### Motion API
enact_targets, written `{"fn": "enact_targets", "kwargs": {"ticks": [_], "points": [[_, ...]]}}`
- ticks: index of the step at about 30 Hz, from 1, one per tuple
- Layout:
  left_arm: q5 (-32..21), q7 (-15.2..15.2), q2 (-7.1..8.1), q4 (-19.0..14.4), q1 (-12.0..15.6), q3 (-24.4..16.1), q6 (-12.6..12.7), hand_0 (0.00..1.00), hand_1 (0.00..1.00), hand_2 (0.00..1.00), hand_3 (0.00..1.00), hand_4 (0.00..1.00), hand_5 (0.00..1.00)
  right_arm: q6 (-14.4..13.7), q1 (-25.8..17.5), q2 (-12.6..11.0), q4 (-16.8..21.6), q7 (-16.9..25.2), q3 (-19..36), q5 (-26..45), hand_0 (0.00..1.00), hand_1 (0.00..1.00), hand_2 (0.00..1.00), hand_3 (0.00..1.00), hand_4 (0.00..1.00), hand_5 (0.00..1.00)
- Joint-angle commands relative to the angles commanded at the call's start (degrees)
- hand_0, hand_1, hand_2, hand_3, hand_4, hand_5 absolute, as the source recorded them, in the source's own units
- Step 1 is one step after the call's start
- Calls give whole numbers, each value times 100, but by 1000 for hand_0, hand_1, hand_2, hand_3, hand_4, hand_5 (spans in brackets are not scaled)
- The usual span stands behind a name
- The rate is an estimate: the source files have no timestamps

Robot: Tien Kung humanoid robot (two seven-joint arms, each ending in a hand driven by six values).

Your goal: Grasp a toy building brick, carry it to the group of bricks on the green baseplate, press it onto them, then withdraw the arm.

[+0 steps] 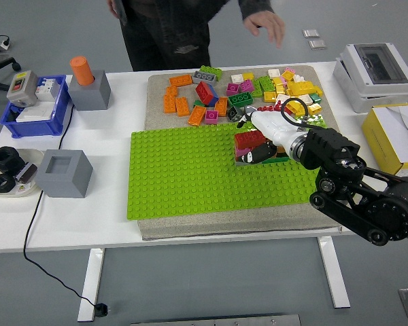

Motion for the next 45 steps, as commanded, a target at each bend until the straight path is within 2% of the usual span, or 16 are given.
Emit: {"fn": "enact_targets", "kwargs": {"ticks": [4,12,13,45], "points": [[-7,2,-1,0,6,-2,2,635,622,577,588,651,205,-4,-17,-97,119,-3,117,-55,878,843,875,767,947,321],[1,-2,-4,0,3,-12,2,635,623,578,587,651,206,21,-26,-274,116,-1,158,-106,878,843,875,755,959,337],[-2,0,-5,0,5,-10,2,635,622,578,588,652,207,21,-31,-287,117,4,155,-106,879,844,875,698,964,353],[-23,4,-30,0,33,7,5,636,623,579,586,652,212,7,-155,-337,149,14,-17,-31,889,849,883,660,959,406]]}}
